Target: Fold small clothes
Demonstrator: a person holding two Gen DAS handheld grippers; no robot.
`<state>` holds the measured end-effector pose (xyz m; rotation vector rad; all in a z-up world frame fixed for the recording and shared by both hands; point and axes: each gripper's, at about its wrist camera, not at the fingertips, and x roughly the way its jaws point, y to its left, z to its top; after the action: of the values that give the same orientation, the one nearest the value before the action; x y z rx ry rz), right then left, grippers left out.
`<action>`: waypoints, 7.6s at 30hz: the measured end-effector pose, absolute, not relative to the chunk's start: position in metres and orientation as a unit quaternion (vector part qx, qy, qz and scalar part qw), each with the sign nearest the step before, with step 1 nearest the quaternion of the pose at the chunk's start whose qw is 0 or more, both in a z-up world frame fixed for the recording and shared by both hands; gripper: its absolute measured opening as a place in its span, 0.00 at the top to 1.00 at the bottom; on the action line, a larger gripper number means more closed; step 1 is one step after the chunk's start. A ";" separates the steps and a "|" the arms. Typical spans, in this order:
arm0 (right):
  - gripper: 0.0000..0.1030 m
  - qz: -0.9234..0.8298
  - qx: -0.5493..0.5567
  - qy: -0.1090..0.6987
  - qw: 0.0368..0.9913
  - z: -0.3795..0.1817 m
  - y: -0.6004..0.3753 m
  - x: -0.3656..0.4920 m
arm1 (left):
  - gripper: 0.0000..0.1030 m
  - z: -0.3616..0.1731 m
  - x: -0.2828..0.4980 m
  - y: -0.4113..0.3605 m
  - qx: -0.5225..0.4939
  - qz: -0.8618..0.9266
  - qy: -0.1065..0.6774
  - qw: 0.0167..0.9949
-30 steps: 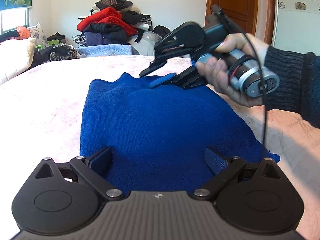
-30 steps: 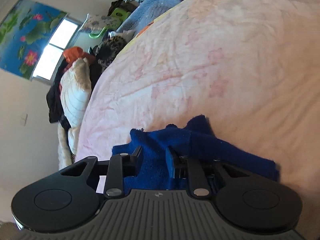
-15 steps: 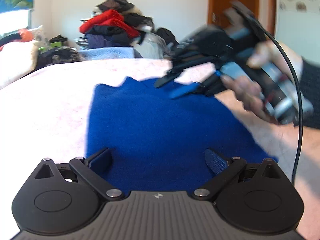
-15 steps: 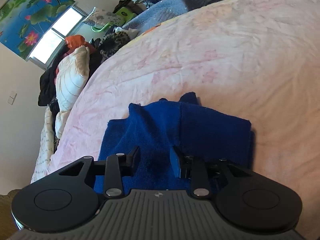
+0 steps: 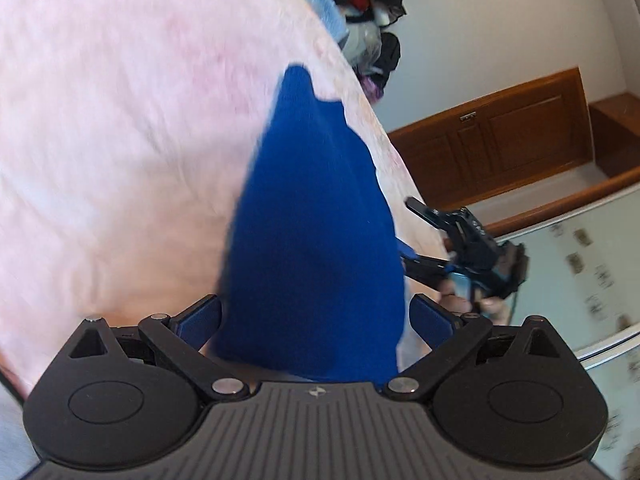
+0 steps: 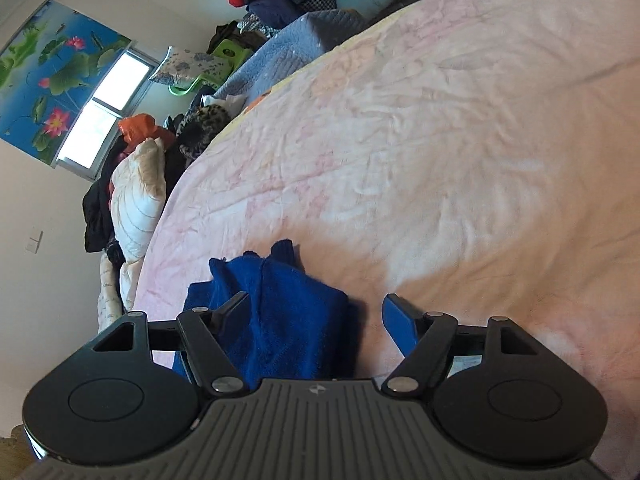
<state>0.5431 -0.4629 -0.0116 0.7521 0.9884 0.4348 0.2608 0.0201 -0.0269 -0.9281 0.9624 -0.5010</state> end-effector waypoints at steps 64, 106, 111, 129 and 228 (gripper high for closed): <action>0.80 0.302 0.321 0.490 0.752 -0.020 -0.403 0.425 | 0.84 -0.014 0.257 0.024 -0.369 -0.223 0.522 0.736; 0.53 0.239 0.237 0.375 0.864 0.057 -0.365 0.315 | 0.21 0.049 0.298 -0.100 0.039 -0.225 0.294 0.928; 0.62 0.202 0.196 0.455 0.845 0.013 -0.341 0.340 | 0.18 -0.002 0.309 -0.112 0.071 -0.198 0.338 0.917; 0.44 0.210 0.331 0.494 0.776 -0.001 -0.403 0.220 | 0.15 0.007 0.261 0.013 -0.197 -0.173 0.424 0.867; 0.03 -0.007 0.013 0.334 0.942 -0.013 -0.263 0.099 | 0.02 -0.021 0.157 -0.049 0.032 -0.096 0.324 0.941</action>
<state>0.0993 -0.2630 -0.0131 0.0266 0.6812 -0.0149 0.1570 -0.0486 -0.0207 0.0654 0.6617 -0.1964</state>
